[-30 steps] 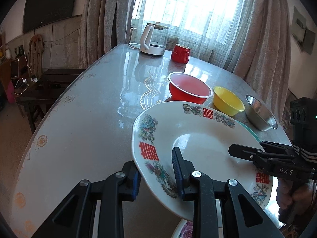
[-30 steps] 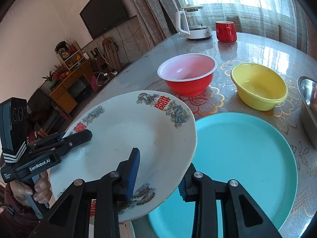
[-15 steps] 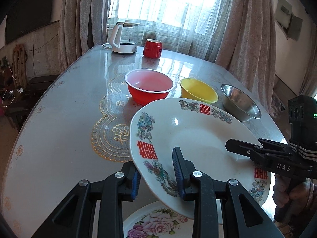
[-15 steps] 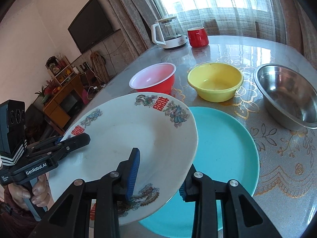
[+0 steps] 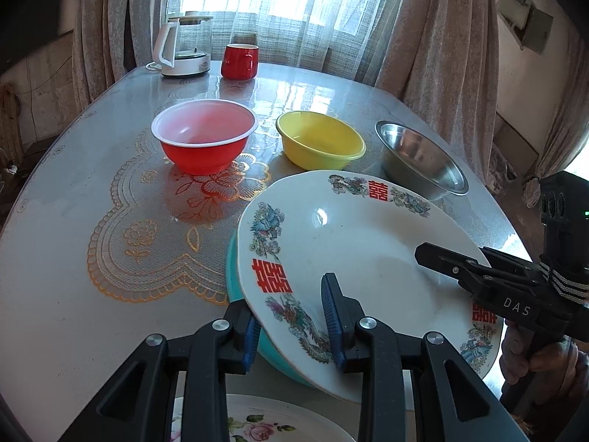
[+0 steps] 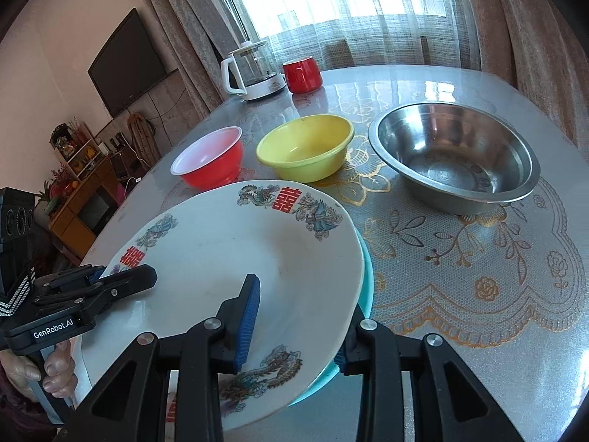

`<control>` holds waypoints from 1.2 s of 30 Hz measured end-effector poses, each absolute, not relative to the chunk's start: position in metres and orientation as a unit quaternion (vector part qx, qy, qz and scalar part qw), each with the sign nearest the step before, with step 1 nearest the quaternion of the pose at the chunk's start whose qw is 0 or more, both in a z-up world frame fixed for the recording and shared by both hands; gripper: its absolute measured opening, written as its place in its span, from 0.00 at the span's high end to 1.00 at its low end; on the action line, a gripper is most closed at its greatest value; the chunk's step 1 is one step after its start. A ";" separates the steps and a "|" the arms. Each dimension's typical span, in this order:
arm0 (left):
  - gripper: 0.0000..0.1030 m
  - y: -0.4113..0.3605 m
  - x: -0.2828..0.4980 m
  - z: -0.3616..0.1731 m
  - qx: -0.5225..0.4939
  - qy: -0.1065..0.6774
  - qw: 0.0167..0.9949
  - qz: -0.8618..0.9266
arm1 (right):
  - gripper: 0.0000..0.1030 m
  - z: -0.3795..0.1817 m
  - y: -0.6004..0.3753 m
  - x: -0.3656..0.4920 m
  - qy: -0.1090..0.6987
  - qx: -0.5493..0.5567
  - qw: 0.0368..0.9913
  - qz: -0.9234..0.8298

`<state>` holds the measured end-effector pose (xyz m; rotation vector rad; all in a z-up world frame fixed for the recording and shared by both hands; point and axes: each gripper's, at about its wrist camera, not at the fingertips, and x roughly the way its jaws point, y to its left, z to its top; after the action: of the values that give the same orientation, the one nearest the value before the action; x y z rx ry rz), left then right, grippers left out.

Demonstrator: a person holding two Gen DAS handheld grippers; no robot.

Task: Organize plates and bowls
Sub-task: 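Lower the double-happiness plate onto the teal plate with the left gripper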

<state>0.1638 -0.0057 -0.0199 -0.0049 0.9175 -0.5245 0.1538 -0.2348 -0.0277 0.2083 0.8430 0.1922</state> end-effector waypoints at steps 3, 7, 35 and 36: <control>0.69 -0.008 0.168 -0.024 0.003 0.445 0.861 -0.248 | 0.66 -0.032 -0.236 0.155 0.413 0.092 0.902 0.086; 0.69 -0.011 0.172 -0.029 0.010 0.449 0.860 -0.241 | 0.67 -0.039 -0.237 0.156 0.421 0.096 0.898 0.084; 0.65 -0.016 0.171 -0.042 0.033 0.466 0.857 -0.218 | 0.67 -0.039 -0.251 0.129 0.417 0.123 0.896 0.087; 0.65 -0.016 0.171 -0.042 0.031 0.466 0.857 -0.217 | 0.67 -0.039 -0.253 0.127 0.418 0.127 0.895 0.088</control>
<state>0.1713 -0.0160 -0.0422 0.0658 0.9801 -0.4551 0.1275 -0.2526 -0.0386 0.2637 0.8660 0.1824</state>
